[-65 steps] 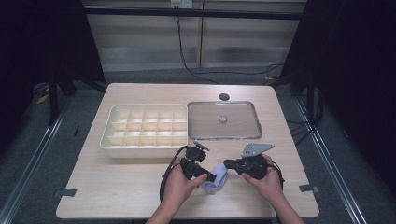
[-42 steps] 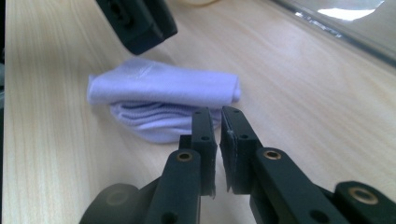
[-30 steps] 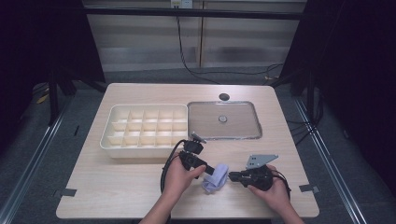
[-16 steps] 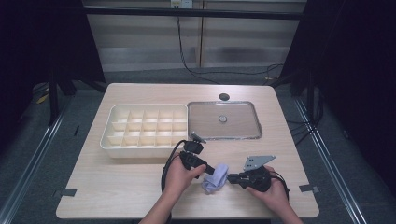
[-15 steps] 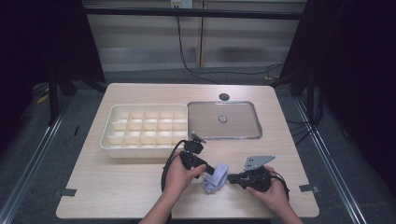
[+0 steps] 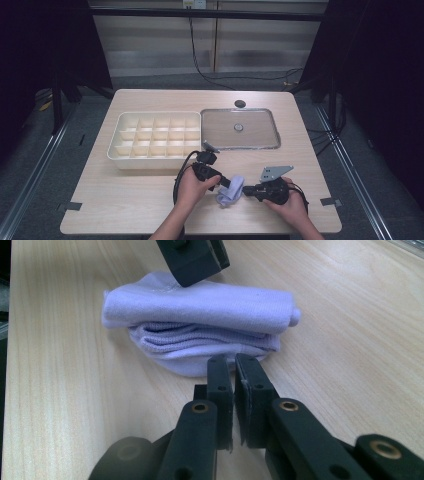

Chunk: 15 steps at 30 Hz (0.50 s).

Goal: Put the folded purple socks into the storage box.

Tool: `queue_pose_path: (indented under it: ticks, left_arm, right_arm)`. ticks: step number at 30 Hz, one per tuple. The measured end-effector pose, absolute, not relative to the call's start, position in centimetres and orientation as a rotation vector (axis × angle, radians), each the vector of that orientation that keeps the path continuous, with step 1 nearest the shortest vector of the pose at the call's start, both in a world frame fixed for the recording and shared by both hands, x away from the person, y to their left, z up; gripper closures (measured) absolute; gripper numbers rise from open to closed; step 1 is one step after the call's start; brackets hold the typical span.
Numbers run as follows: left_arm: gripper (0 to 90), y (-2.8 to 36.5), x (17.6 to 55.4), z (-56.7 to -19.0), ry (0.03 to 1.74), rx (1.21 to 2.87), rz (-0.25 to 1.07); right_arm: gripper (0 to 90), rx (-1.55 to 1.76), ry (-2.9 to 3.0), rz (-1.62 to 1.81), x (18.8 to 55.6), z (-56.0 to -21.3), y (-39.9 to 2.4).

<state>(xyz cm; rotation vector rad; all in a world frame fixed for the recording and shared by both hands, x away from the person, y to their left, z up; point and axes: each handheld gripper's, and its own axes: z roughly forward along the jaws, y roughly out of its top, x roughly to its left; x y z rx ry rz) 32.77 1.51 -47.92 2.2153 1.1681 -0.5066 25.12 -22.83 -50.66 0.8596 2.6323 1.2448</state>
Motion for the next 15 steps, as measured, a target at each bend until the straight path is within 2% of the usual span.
queue_pose_path:
  ticks: [15]
  left_arm:
    - [53.6, 1.65, 32.3, -47.96, 1.163, 2.217, -0.521]
  right_arm:
    - [85.4, 0.835, 2.653, 1.23, 24.36, -50.5, -22.63]
